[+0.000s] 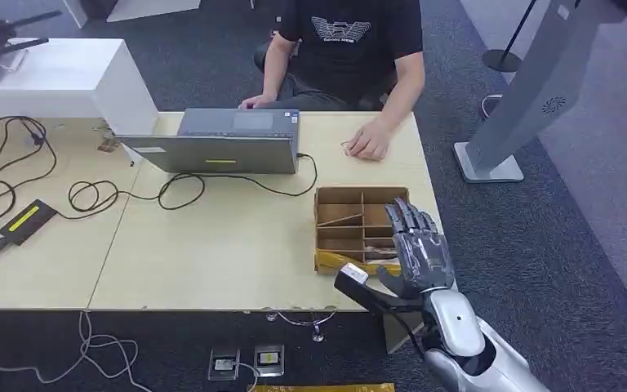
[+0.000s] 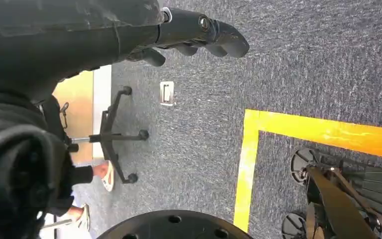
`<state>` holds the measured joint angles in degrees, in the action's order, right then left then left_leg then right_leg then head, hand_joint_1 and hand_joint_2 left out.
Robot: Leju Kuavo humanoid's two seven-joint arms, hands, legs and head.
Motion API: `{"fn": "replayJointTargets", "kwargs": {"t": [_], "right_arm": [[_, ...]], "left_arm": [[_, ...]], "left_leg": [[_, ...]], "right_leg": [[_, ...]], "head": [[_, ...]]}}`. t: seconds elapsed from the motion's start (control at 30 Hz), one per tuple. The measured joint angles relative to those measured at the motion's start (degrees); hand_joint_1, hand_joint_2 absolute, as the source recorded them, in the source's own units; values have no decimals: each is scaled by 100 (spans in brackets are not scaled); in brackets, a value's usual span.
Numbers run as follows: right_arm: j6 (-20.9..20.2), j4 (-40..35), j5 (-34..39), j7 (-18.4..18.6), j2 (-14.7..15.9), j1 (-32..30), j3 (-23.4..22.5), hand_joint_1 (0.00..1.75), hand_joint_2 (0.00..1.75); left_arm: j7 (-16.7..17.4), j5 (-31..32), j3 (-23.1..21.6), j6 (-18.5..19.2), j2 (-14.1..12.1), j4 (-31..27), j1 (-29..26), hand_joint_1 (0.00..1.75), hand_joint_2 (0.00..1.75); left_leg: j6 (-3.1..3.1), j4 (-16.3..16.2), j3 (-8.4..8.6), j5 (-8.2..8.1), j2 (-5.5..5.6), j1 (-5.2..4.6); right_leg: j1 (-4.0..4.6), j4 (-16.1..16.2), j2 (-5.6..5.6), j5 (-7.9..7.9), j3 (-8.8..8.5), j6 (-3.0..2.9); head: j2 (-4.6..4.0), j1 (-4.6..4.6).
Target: Pass the card to the sensor for recognition and then transmit it.
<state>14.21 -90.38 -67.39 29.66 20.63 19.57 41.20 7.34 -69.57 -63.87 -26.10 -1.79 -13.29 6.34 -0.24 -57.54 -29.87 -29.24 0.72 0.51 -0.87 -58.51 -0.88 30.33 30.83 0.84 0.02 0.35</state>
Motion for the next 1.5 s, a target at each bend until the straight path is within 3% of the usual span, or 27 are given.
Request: {"fn": "replayJointTargets", "kwargs": {"t": [0.63,1.5], "right_arm": [[-199,-15,20,-120,-153,64,76,0,175],[-306,548,199,-157,-407,157,478,0,175]], "left_arm": [[9,-52,0,-116,17,0,1,0,0],[-59,-127,0,-85,4,-2,3,0,0]], "left_leg": [[0,1,-2,0,0,0],[-1,1,-2,1,0,0]], "right_leg": [[0,-1,-1,0,-1,0],[0,-1,-1,0,0,0]], "head": [[0,0],[0,-2]]}}
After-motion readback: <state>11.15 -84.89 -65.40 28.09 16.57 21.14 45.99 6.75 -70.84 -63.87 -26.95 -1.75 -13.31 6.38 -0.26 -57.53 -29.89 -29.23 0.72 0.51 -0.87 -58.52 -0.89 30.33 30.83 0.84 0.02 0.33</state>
